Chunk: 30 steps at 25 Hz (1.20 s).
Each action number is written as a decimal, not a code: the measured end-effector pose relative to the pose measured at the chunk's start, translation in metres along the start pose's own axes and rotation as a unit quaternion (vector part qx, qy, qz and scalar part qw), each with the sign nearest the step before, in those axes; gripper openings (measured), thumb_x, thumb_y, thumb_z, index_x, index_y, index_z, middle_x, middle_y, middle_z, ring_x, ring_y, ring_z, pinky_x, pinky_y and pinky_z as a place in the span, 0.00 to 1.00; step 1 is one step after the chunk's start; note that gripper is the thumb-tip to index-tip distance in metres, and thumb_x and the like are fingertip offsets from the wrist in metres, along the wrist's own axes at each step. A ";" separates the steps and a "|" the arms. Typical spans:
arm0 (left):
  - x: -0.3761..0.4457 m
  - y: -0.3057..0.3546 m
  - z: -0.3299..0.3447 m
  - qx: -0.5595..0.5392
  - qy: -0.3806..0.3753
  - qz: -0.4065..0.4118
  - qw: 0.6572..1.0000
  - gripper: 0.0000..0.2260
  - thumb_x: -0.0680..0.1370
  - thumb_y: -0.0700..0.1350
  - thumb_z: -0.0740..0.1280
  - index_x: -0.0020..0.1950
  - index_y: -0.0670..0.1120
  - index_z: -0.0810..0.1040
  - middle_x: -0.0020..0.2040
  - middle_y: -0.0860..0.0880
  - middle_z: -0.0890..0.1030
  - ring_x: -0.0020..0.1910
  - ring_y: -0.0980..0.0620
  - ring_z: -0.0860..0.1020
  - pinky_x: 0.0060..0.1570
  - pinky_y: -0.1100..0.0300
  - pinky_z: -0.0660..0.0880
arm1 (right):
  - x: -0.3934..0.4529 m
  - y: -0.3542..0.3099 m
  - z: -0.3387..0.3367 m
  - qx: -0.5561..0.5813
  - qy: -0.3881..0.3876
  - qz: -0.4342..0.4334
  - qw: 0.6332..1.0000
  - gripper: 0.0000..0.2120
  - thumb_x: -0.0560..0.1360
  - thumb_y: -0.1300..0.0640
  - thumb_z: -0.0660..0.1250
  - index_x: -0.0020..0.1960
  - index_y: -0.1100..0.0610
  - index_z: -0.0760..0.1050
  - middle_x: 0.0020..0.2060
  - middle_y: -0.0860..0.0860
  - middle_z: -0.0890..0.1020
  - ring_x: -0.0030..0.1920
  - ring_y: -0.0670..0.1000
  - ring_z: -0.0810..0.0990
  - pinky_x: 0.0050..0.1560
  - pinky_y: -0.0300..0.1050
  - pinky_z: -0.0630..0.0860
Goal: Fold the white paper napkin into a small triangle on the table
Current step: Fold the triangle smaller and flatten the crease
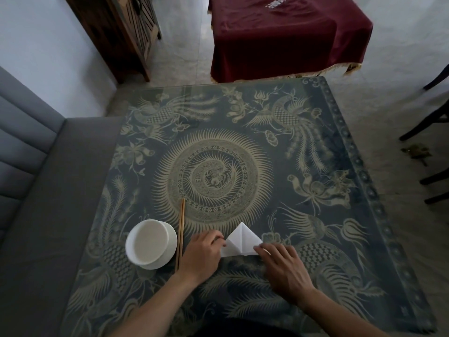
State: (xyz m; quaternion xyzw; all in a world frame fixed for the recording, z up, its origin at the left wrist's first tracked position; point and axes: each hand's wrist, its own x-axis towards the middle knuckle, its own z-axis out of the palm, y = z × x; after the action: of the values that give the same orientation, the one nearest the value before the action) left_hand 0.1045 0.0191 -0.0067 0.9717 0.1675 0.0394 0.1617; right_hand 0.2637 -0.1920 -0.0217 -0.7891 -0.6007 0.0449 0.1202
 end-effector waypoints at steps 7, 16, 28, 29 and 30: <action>0.001 0.032 0.033 0.050 -0.105 0.031 0.993 0.28 0.84 0.54 0.47 0.80 0.41 0.48 0.81 0.45 0.46 0.79 0.47 0.45 0.77 0.48 0.45 | 0.029 -0.028 0.013 -0.024 -0.095 0.069 0.993 0.32 0.83 0.41 0.43 0.77 0.64 0.56 0.77 0.59 0.56 0.76 0.58 0.55 0.71 0.57 0.50; -0.021 0.019 0.045 0.106 -0.146 -0.009 0.984 0.31 0.82 0.60 0.53 0.79 0.41 0.55 0.80 0.43 0.55 0.78 0.45 0.54 0.71 0.47 0.49 | 0.010 -0.012 0.034 -0.021 -0.123 0.063 0.990 0.37 0.80 0.36 0.53 0.78 0.61 0.54 0.78 0.57 0.55 0.78 0.56 0.52 0.73 0.57 0.50; -0.026 0.004 0.033 0.106 -0.178 -0.002 0.978 0.32 0.83 0.60 0.51 0.80 0.42 0.49 0.81 0.44 0.49 0.79 0.50 0.42 0.72 0.43 0.44 | -0.023 0.017 0.017 -0.042 -0.120 0.041 0.991 0.35 0.79 0.38 0.55 0.78 0.59 0.57 0.78 0.54 0.59 0.78 0.54 0.50 0.71 0.62 0.53; -0.025 0.004 0.032 0.098 -0.177 -0.007 0.979 0.32 0.83 0.60 0.50 0.80 0.42 0.47 0.81 0.45 0.47 0.79 0.50 0.40 0.72 0.43 0.43 | -0.021 0.016 0.016 -0.040 -0.116 0.042 0.992 0.35 0.79 0.39 0.54 0.78 0.59 0.56 0.78 0.54 0.58 0.78 0.54 0.50 0.72 0.62 0.53; -0.023 0.004 0.031 0.092 -0.171 -0.012 0.981 0.32 0.84 0.60 0.49 0.80 0.42 0.45 0.81 0.45 0.45 0.79 0.50 0.40 0.73 0.43 0.42 | -0.018 0.015 0.015 -0.036 -0.110 0.045 0.992 0.35 0.79 0.39 0.54 0.78 0.60 0.56 0.78 0.55 0.57 0.78 0.55 0.50 0.72 0.62 0.53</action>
State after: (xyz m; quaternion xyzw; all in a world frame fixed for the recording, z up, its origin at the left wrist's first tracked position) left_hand 0.0883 -0.0016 -0.0349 0.9727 0.1518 -0.1450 0.0989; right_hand 0.2694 -0.2105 -0.0408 -0.8094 -0.5753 0.1154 0.0226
